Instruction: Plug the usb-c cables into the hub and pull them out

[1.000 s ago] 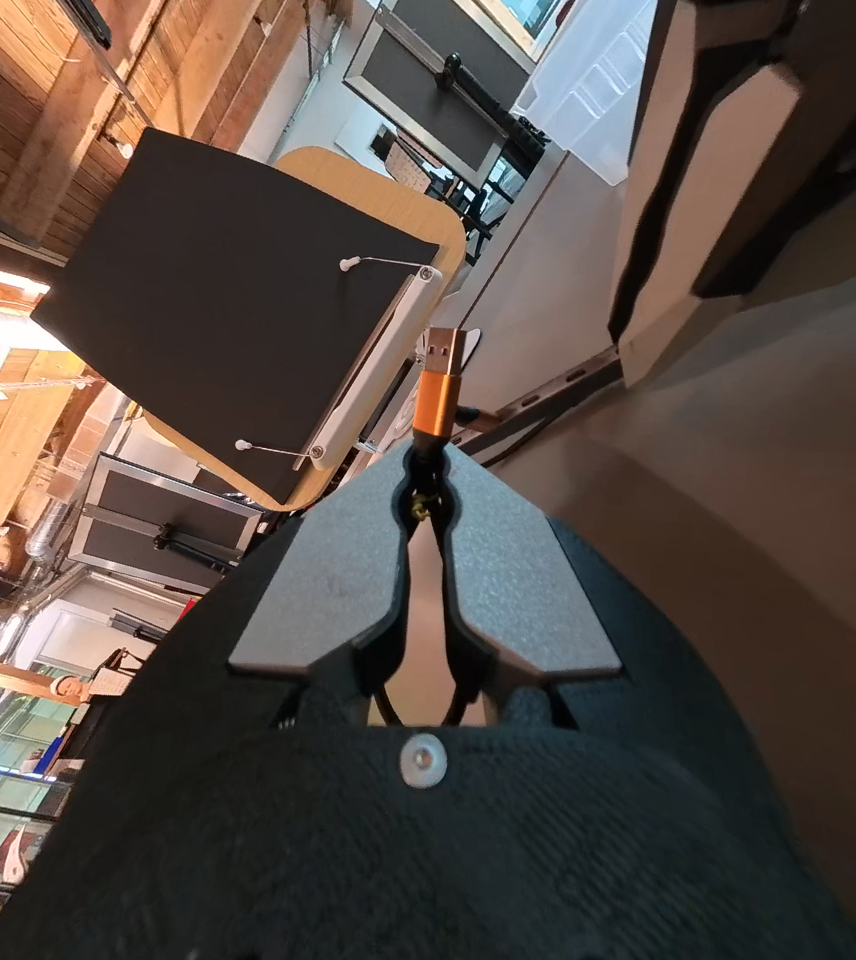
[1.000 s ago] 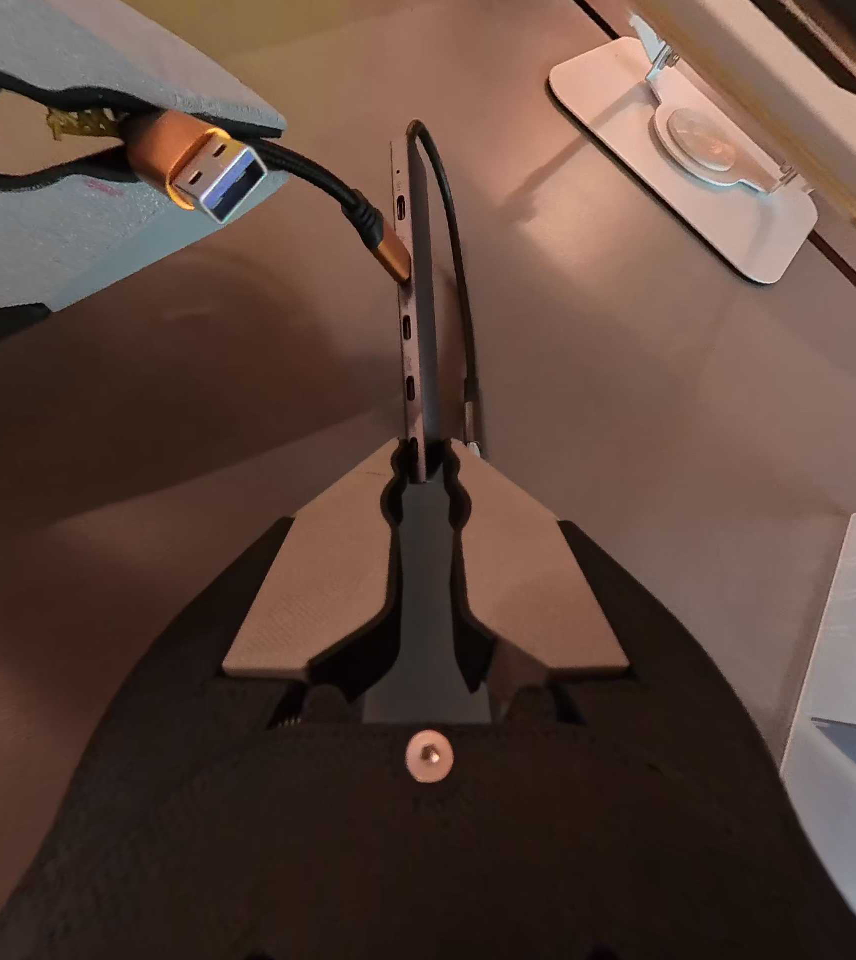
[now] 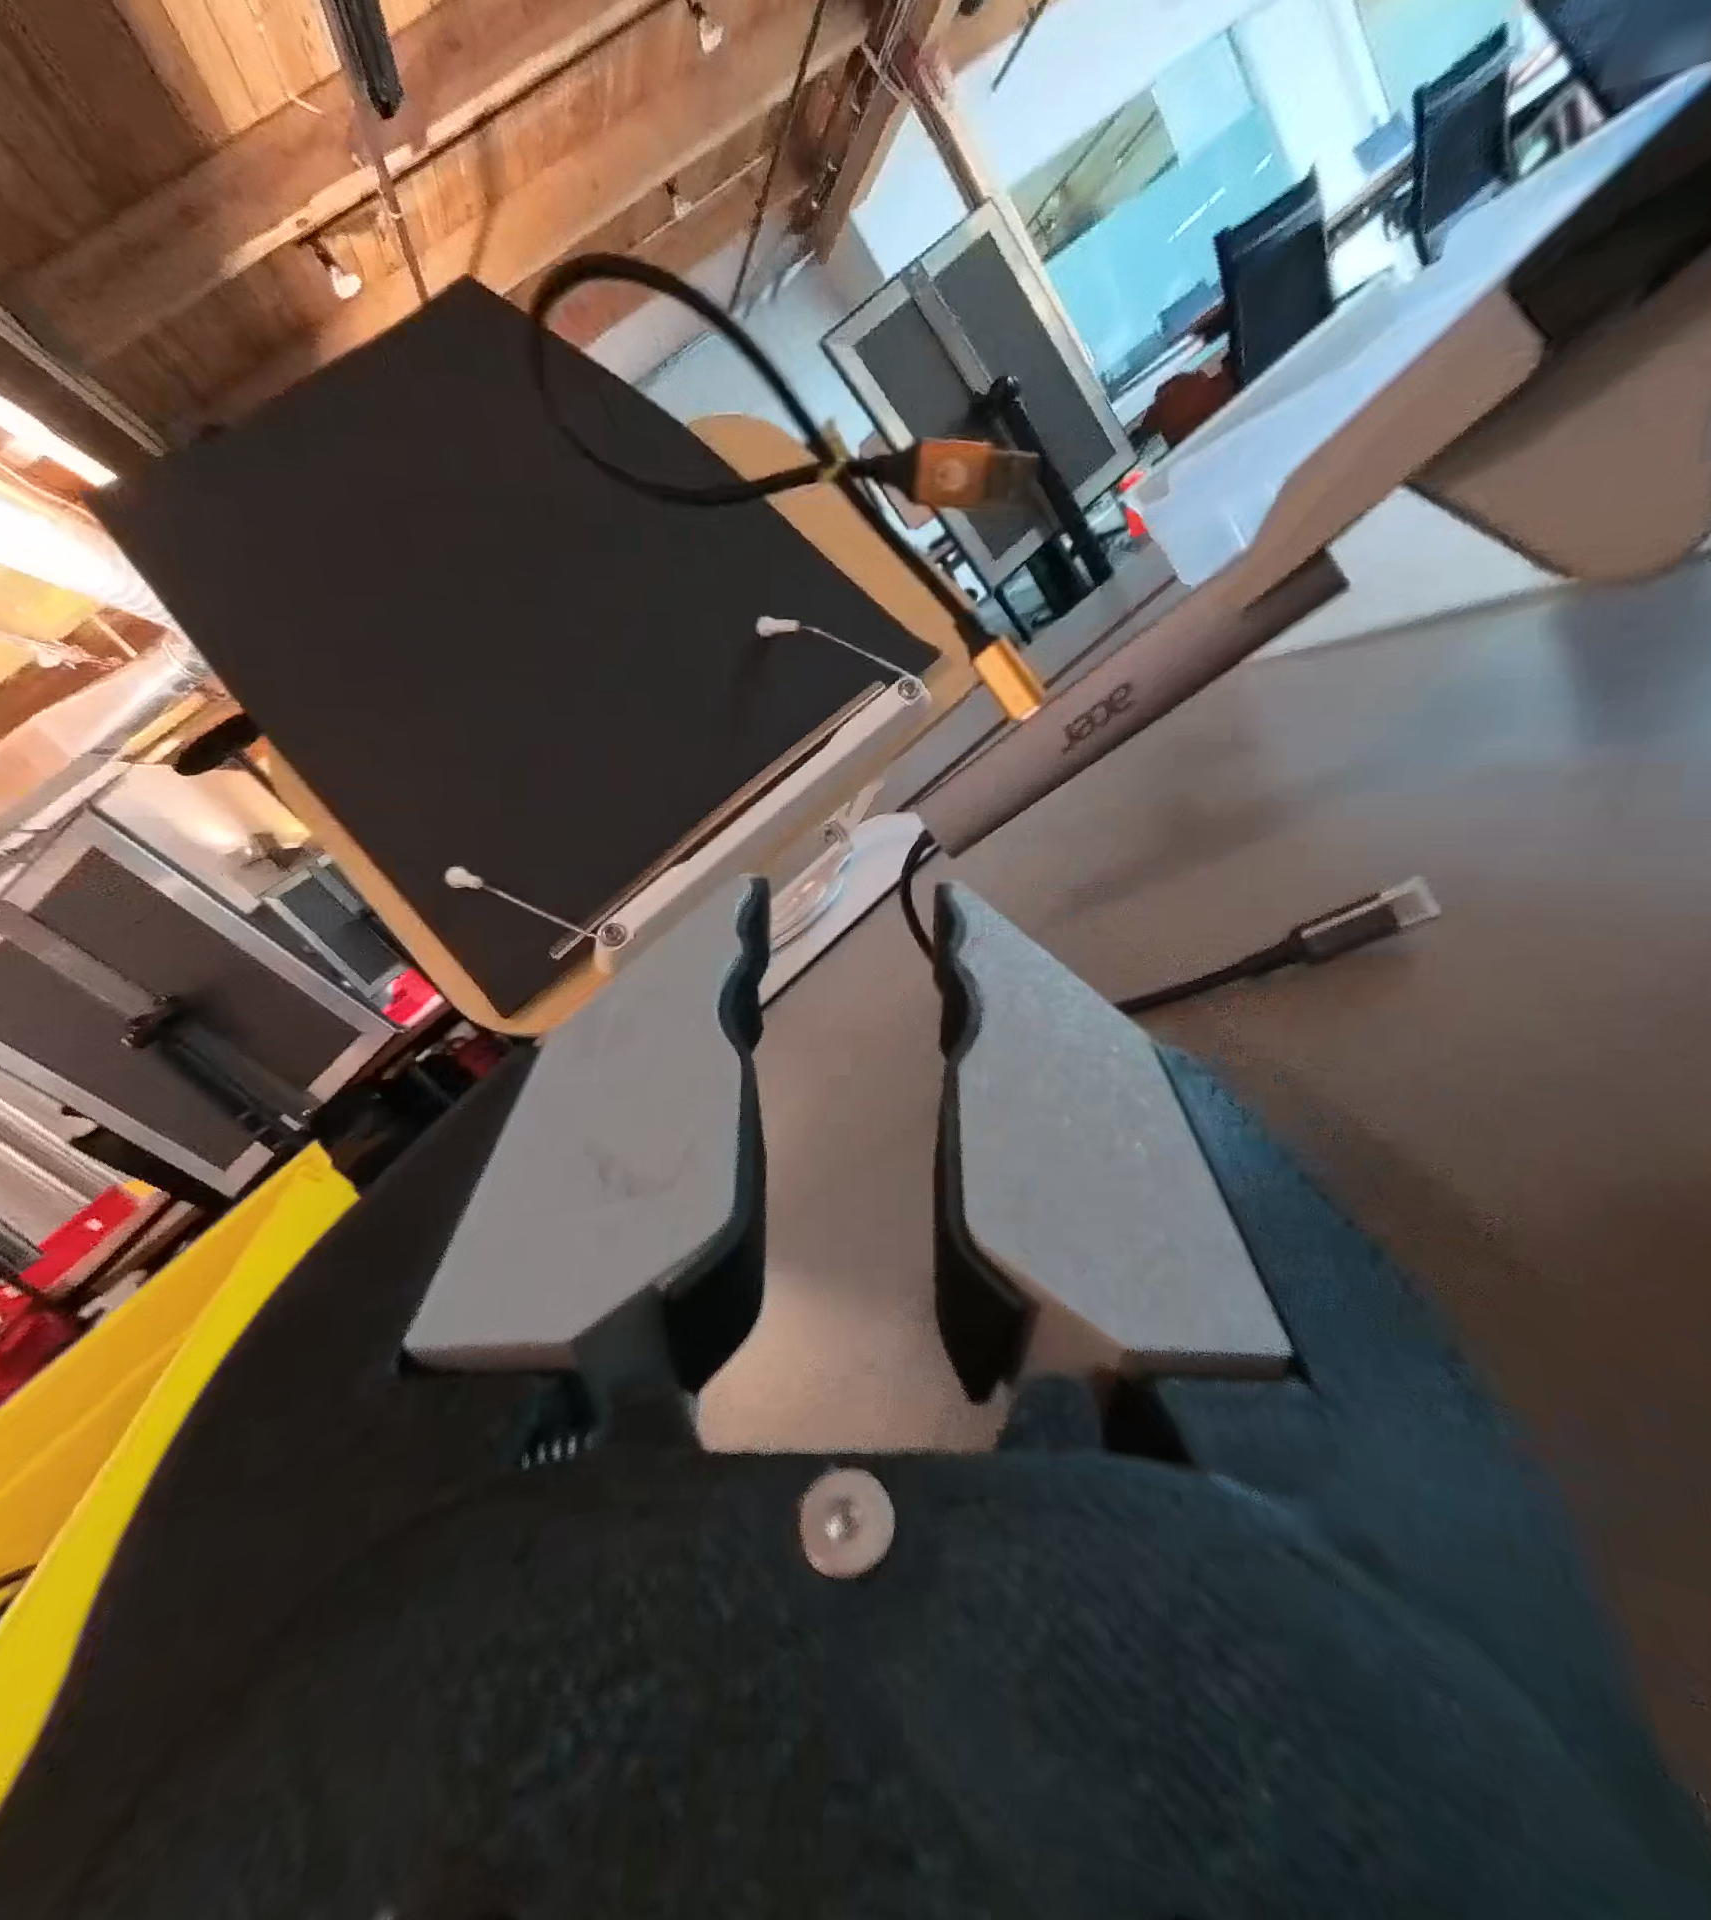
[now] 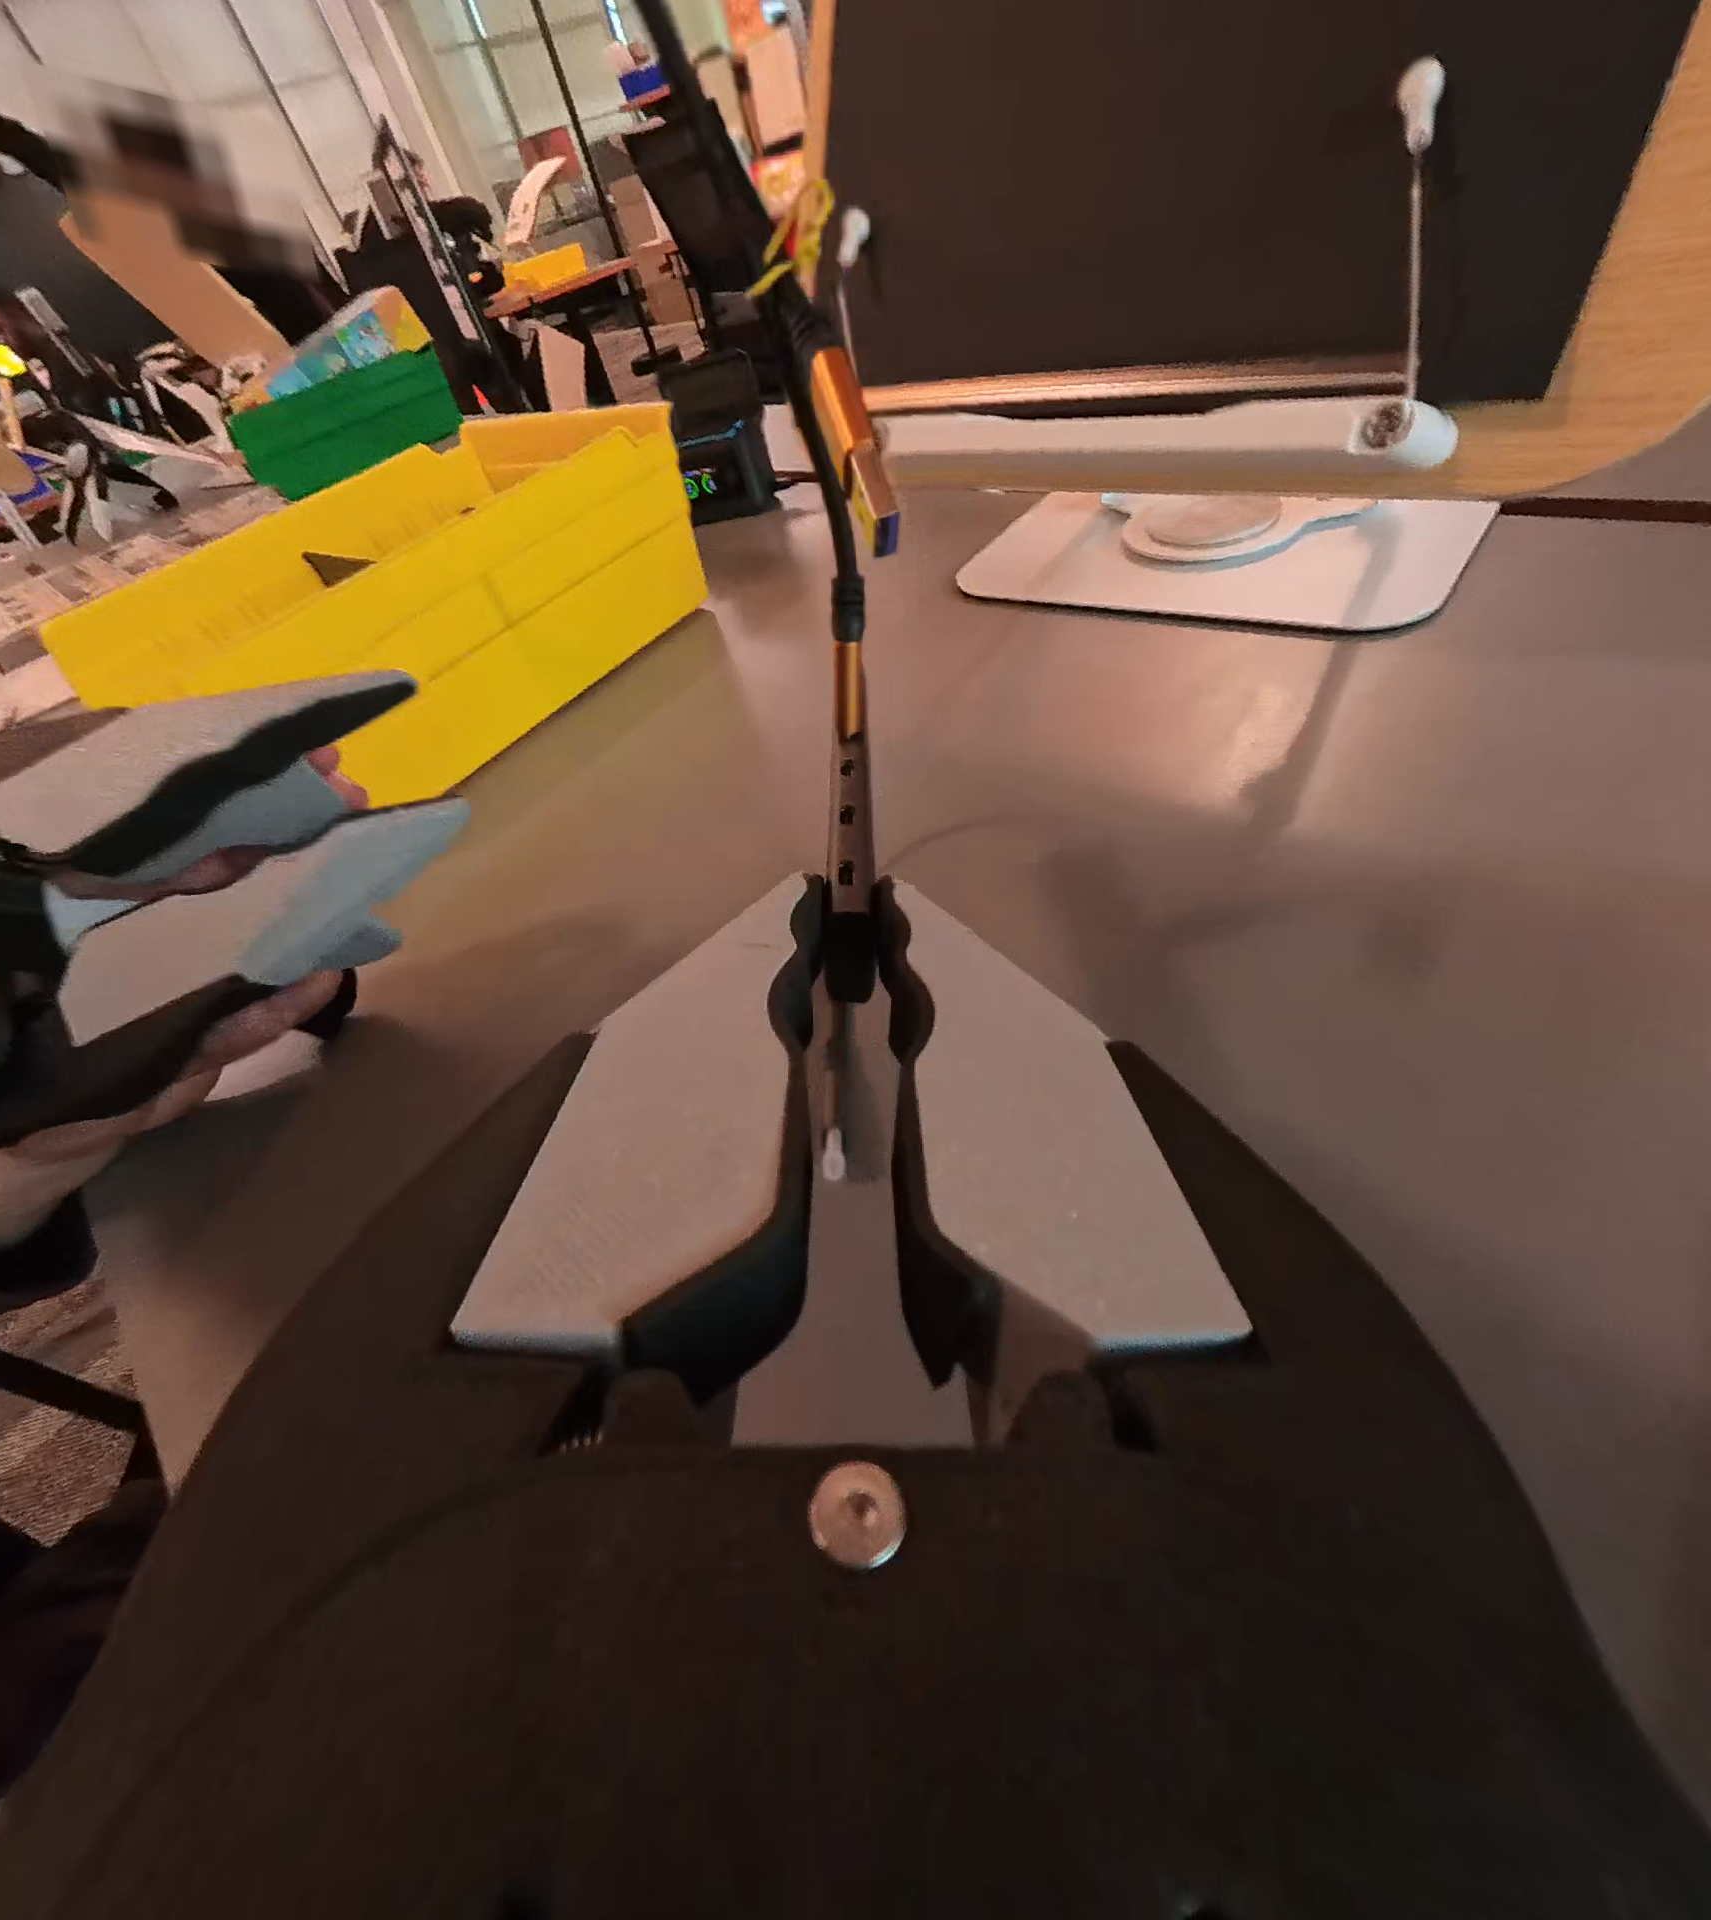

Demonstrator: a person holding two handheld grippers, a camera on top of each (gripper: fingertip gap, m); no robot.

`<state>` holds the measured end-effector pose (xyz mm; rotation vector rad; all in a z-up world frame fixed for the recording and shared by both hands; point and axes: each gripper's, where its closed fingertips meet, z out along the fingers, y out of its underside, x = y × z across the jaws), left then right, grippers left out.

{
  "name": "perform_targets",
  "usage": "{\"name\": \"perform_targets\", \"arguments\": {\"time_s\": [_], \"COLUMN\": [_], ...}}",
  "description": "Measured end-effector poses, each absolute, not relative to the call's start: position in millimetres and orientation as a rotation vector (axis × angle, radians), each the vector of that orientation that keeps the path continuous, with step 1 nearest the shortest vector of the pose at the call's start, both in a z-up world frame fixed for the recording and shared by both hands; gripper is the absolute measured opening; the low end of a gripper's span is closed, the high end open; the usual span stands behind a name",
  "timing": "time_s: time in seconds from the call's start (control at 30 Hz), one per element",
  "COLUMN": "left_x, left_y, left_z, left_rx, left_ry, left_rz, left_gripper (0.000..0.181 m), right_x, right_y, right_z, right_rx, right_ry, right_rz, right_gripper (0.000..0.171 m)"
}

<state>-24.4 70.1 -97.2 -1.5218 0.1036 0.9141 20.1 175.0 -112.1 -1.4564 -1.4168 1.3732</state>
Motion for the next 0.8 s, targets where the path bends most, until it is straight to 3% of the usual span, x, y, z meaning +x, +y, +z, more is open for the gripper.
{"name": "perform_targets", "arguments": {"time_s": [0.37,0.8], "left_x": [-1,31], "left_y": [67,61], "left_z": [-83,-82], "left_rx": [-1.45,-1.451], "left_ry": [0.088,0.172], "left_rz": [0.47,-0.023], "left_gripper": [0.027,0.0], "right_x": [44,68], "right_y": [124,104], "right_z": [-67,-44], "right_rx": [-1.032,-0.86], "right_ry": [-1.515,-1.539], "right_rz": [1.624,2.005], "right_gripper": [0.006,0.006]}}
